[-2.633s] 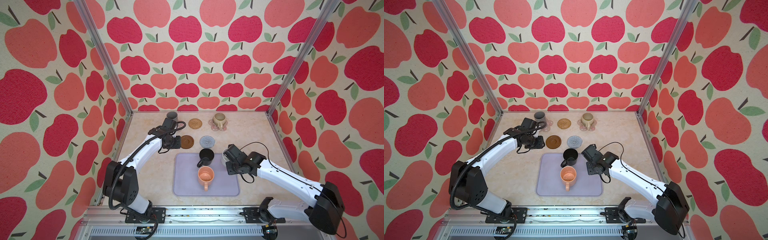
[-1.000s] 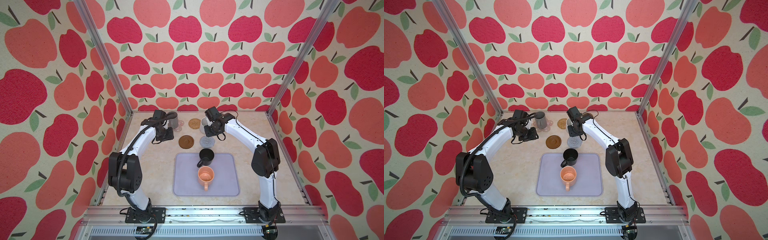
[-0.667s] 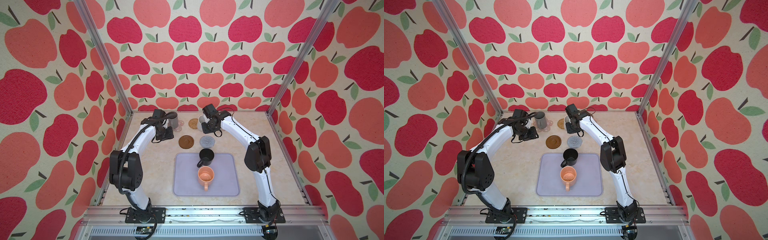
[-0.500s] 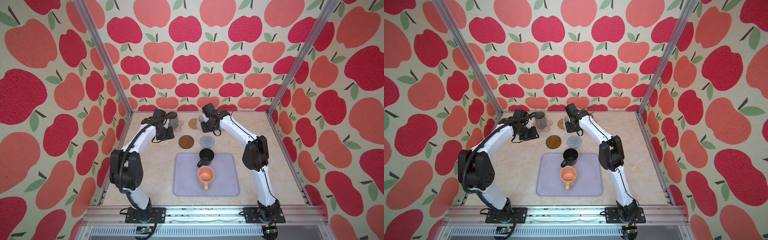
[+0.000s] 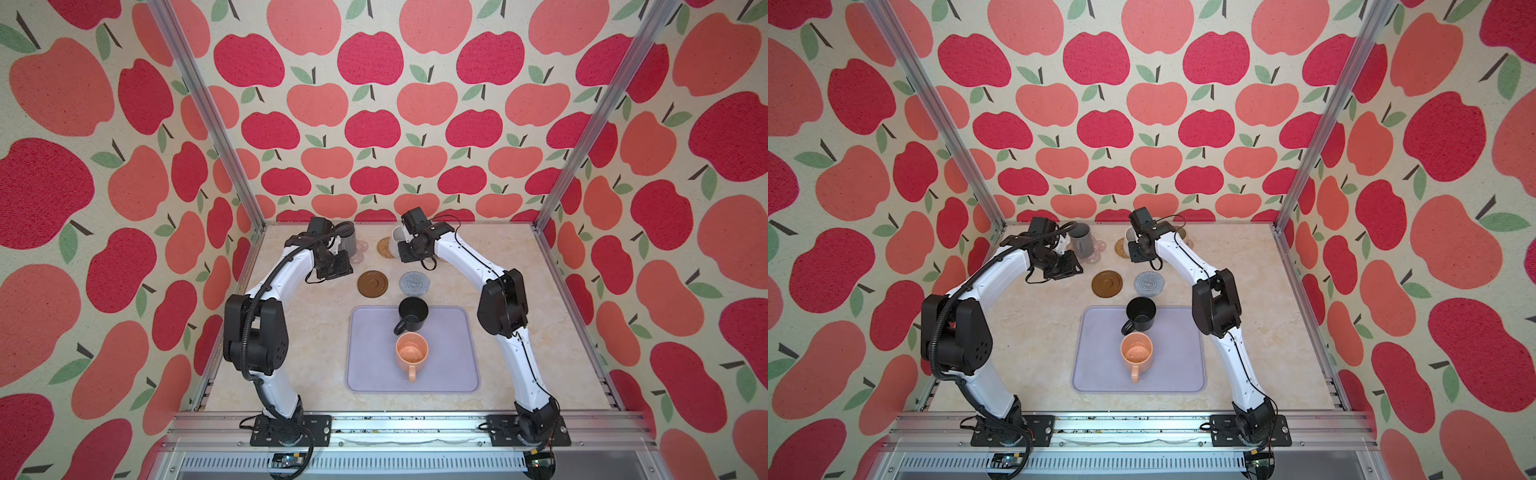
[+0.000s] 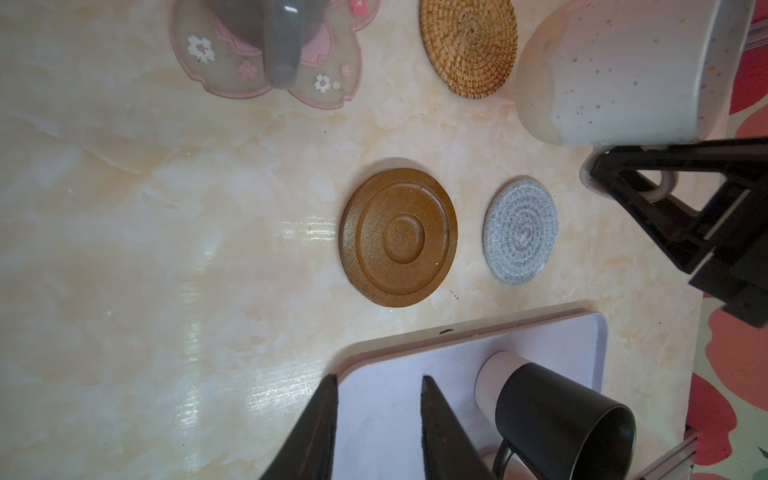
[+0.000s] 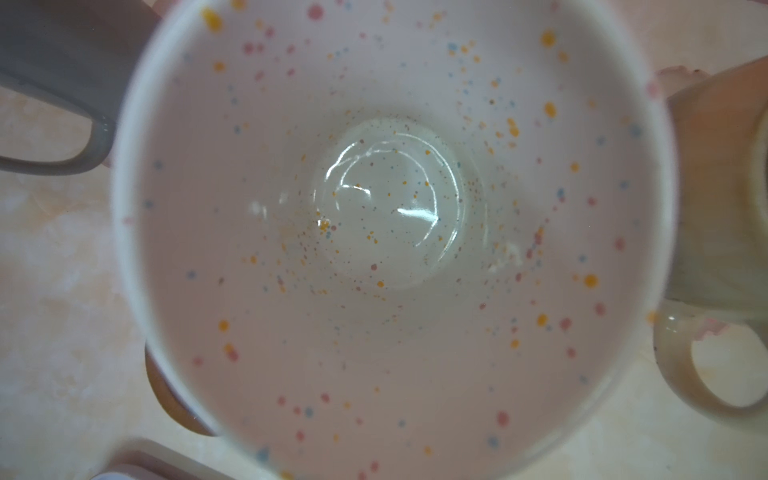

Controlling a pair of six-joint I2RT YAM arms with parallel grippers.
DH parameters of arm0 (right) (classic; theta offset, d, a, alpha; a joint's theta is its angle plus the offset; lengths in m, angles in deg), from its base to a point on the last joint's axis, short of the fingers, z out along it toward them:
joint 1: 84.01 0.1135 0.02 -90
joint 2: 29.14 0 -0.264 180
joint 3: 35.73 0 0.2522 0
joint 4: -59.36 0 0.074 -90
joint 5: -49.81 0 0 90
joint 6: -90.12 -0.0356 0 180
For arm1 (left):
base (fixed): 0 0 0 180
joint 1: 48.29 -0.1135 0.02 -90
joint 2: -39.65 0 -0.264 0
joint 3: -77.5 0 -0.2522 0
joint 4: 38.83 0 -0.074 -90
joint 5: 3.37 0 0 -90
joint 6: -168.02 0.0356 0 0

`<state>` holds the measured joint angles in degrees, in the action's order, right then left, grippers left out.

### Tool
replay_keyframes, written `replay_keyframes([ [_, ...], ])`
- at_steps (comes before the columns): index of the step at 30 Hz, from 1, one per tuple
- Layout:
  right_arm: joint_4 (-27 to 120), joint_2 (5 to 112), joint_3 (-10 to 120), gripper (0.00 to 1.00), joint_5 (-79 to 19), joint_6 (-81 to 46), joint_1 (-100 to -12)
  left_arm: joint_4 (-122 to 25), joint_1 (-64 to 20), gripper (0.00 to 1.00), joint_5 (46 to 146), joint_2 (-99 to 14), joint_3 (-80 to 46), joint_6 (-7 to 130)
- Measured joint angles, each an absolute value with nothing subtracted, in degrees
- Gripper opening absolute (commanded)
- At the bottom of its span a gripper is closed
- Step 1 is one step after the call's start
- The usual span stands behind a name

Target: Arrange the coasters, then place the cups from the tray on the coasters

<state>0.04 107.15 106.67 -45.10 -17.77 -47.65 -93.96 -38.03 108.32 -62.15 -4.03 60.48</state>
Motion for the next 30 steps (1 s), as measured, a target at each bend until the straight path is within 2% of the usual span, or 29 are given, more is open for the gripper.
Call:
replay_keyframes([
  [30,7.2,116.3,114.0,0.0,-43.4,-18.2,-48.5,-88.5,-37.0,0.35,112.2,-64.8,-4.4,58.1],
])
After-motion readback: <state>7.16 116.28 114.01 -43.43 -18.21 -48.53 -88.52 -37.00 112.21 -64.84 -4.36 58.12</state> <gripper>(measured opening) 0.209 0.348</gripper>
